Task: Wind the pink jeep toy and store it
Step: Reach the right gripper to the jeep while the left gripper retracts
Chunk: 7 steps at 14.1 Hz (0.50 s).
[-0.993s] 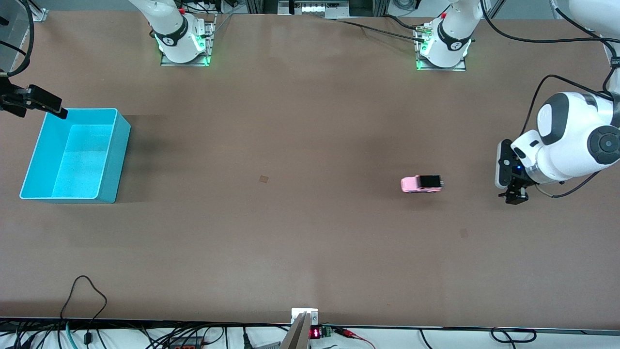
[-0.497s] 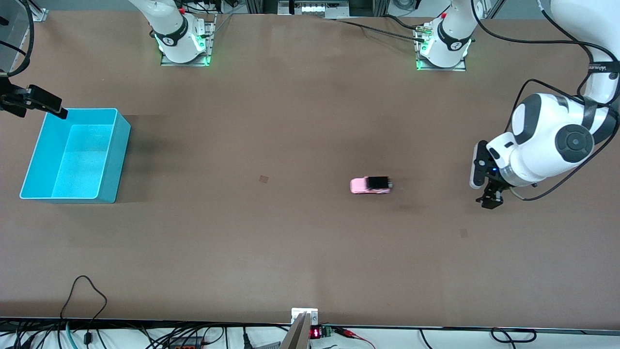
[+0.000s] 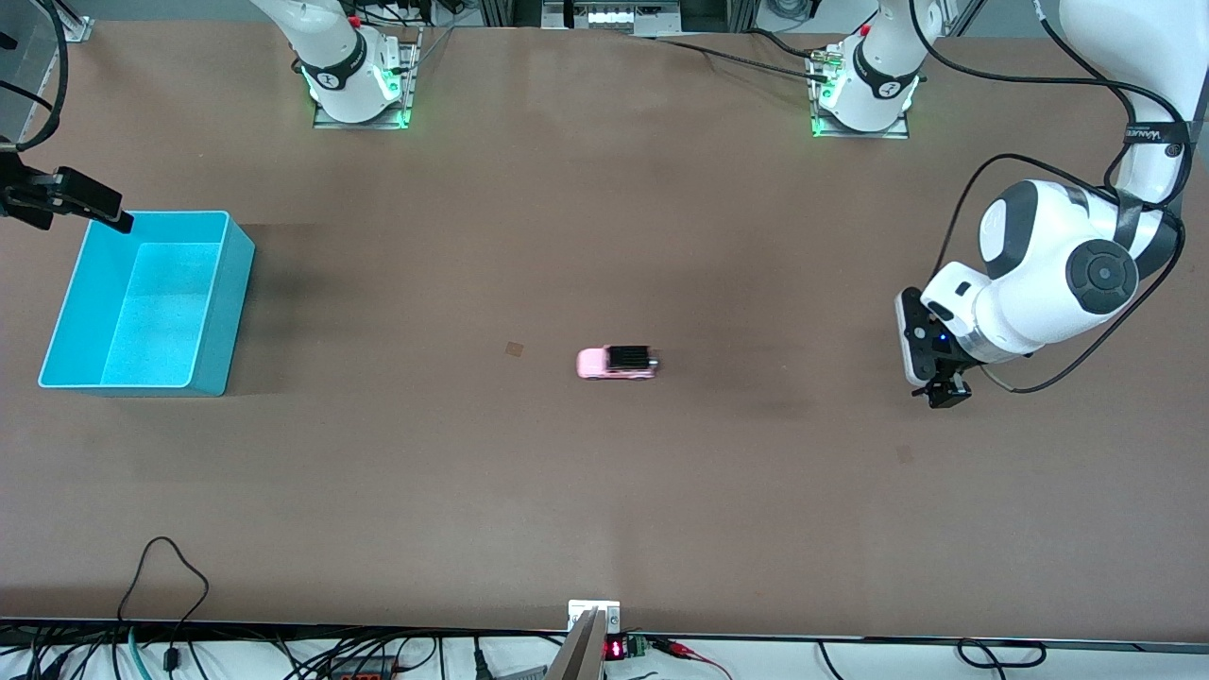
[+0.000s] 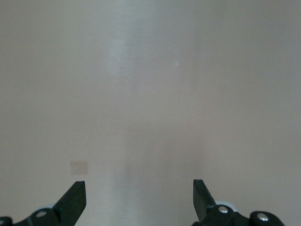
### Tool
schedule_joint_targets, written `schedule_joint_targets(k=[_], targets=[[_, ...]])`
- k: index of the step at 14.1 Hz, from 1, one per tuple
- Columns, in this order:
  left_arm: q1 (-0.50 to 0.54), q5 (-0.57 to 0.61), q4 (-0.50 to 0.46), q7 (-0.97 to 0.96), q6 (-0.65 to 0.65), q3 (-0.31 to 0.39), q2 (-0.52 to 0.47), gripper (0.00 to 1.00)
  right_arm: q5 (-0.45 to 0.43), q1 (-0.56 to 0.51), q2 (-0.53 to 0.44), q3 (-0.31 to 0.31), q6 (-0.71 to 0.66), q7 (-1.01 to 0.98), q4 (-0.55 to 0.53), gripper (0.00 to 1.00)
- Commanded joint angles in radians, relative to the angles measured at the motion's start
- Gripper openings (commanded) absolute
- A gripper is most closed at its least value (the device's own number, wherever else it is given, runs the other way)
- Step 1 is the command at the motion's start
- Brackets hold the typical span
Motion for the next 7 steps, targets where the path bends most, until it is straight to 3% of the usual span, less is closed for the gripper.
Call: schedule_joint_targets(k=[1,7], targets=[[-0.005,-0.012,0.034,-0.183,-0.003,0.012,-0.012,1.0,0.003,0.003,0.031,0.013,-0.008,-0.003,0.015,1.0],[-0.008,-0.012,0.043,-0.53,-0.017,0.037,-0.099,1.0,0.004,0.06,0.08,0.016,-0.013,-0.006,0.014,1.0]])
